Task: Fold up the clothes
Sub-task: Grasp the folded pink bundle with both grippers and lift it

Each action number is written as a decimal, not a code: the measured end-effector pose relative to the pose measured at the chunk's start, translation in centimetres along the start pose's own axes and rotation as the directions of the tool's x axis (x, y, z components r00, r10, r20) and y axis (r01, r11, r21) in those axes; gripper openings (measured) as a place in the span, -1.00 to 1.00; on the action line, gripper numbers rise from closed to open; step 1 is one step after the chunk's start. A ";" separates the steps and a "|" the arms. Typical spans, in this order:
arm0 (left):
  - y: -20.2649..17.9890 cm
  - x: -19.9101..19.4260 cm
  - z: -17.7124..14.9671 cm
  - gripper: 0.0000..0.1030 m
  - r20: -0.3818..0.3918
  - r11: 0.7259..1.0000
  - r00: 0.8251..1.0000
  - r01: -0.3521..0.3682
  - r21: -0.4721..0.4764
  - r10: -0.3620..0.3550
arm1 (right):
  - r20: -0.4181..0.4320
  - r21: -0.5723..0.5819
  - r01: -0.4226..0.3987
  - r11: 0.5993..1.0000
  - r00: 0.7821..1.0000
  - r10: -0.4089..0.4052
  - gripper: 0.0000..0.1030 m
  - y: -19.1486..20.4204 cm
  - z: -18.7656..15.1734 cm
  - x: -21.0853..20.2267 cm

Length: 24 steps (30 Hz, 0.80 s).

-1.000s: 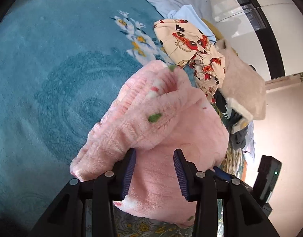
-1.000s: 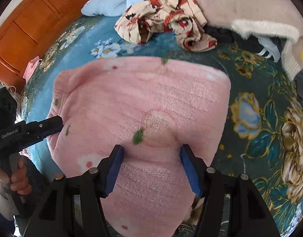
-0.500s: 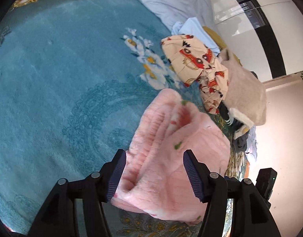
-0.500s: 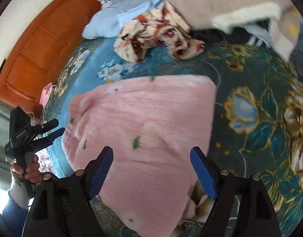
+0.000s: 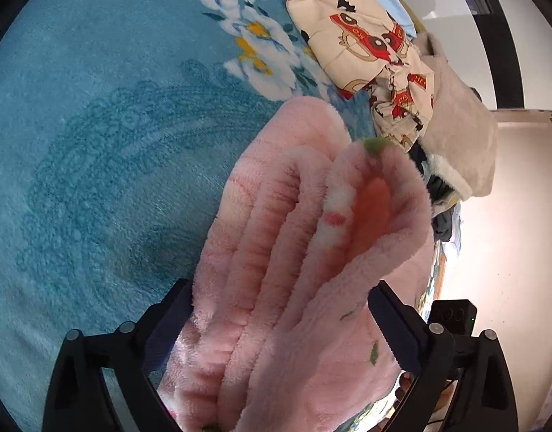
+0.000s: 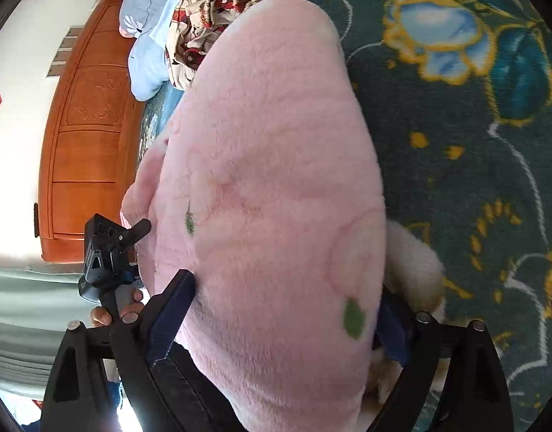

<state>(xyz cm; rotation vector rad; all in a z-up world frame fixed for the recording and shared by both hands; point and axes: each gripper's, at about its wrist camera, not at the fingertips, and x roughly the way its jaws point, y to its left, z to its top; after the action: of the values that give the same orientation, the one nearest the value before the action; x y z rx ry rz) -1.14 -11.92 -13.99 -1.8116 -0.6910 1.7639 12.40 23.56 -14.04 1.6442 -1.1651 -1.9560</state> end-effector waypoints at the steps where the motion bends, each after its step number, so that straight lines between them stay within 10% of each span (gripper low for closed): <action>1: 0.1 0.0 -0.1 0.94 0.008 1.000 1.000 0.005 0.004 -0.005 | 0.007 -0.002 -0.007 1.000 1.000 0.007 0.95 0.0 0.0 0.1; 8: 0.8 -0.1 -0.7 1.00 0.062 0.998 0.996 0.057 -0.001 -0.057 | 0.052 -0.023 -0.031 0.999 0.998 0.032 0.99 0.3 -0.5 0.6; 24: -1.4 0.4 -0.8 0.76 0.037 0.991 0.993 -0.114 0.069 0.111 | 0.030 -0.072 -0.016 0.997 0.999 0.018 1.00 2.1 1.3 2.5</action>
<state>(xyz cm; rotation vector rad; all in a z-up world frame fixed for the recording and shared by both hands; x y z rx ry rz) -0.31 -10.58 -13.33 -1.8091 -0.5412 1.8704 9.98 20.98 -14.14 1.5684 -1.1034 -1.9956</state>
